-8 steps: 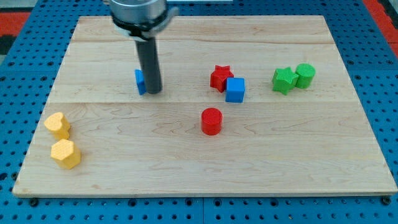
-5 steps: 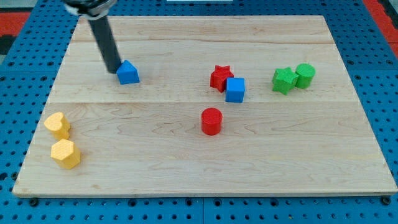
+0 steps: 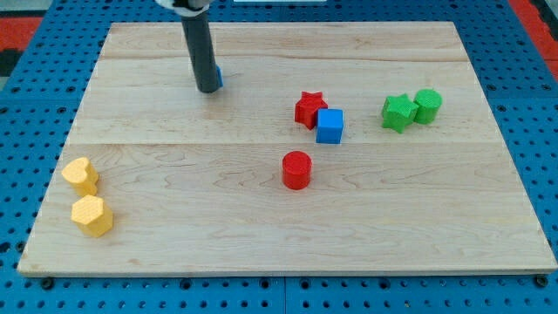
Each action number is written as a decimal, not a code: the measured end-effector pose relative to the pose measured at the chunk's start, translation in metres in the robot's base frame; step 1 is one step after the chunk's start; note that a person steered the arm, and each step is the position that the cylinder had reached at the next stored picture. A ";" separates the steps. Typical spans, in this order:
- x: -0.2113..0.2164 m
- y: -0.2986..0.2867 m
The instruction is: Slide the blue triangle slightly upwards
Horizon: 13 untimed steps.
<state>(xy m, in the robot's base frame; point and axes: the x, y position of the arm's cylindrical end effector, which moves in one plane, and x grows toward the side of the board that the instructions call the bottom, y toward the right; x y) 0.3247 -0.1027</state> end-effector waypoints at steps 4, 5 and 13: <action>-0.079 0.024; -0.052 0.019; -0.010 0.066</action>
